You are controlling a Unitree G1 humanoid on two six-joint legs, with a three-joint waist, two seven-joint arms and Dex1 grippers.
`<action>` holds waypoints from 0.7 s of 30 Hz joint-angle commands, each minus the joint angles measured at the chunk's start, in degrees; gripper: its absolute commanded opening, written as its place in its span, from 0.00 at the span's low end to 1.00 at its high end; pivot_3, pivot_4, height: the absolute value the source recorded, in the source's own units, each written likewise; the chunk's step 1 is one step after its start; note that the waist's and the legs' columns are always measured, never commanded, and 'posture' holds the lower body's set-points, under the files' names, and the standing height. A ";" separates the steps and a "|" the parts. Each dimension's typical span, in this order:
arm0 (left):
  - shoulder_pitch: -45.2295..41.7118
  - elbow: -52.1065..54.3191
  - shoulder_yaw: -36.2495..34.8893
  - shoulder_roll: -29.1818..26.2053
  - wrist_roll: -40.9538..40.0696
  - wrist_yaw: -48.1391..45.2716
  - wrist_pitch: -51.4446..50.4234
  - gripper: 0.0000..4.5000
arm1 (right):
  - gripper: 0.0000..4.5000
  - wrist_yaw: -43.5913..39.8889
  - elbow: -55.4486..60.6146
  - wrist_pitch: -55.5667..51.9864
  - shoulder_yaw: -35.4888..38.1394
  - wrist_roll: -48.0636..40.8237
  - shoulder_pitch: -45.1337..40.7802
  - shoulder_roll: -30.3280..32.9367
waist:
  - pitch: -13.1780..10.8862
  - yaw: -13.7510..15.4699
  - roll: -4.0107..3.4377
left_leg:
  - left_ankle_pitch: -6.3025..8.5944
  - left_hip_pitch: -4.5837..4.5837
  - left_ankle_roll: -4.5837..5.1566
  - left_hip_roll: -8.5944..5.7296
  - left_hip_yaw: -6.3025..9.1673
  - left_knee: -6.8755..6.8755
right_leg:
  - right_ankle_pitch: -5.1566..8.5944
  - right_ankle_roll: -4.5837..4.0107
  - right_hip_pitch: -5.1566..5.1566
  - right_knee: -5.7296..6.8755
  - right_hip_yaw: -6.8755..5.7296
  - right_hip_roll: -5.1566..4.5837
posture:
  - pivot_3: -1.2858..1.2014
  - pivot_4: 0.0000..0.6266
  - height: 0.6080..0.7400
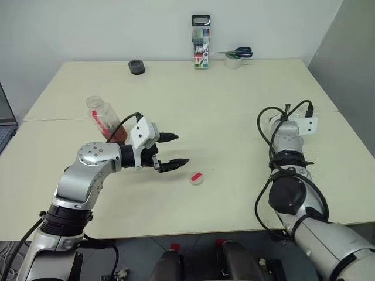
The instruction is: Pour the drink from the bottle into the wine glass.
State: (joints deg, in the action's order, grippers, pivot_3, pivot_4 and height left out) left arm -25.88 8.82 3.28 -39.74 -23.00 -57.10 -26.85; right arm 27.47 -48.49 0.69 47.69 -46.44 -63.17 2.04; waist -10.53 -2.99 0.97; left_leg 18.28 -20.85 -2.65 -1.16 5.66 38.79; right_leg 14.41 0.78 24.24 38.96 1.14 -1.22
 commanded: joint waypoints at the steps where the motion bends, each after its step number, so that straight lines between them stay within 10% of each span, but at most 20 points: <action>1: -0.72 1.80 -0.70 0.08 -0.08 -0.06 0.89 1.00 | 0.03 5.14 6.38 -0.37 -1.64 0.37 1.61 -1.50 | 0.00 0.00 0.00 | 0.00 0.00 0.00 0.00 0.00 0.00 | 0.00 0.00 0.00 0.00 0.00 0.00 | 0.52 0.24 1.00; 8: -0.65 2.02 -0.72 0.11 0.07 0.30 0.84 1.00 | 0.03 7.89 8.51 -3.14 -3.88 0.78 3.86 -1.34 | 0.00 -0.04 -0.01 | 0.01 0.00 0.02 0.00 -0.01 0.00 | 0.00 0.00 0.01 0.00 0.00 0.01 | 0.52 0.24 1.00; 21: -0.06 3.09 -0.72 0.16 0.04 0.57 0.59 1.00 | 0.99 8.72 9.74 -2.33 -4.65 0.19 4.35 -0.70 | -0.01 -0.05 -0.02 | 0.09 0.02 0.16 -0.01 0.01 -0.01 | 0.00 0.00 -0.01 -0.01 -0.02 0.02 | 0.52 0.24 1.00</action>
State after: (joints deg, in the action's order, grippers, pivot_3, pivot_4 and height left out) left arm -25.78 9.59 3.28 -39.61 -22.84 -56.84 -26.85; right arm 35.01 -39.97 -2.19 42.67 -46.24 -59.11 0.79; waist -10.54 -3.04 0.95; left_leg 18.37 -20.83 -2.49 -1.17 5.66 38.79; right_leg 14.41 0.78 24.22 38.95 1.12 -1.20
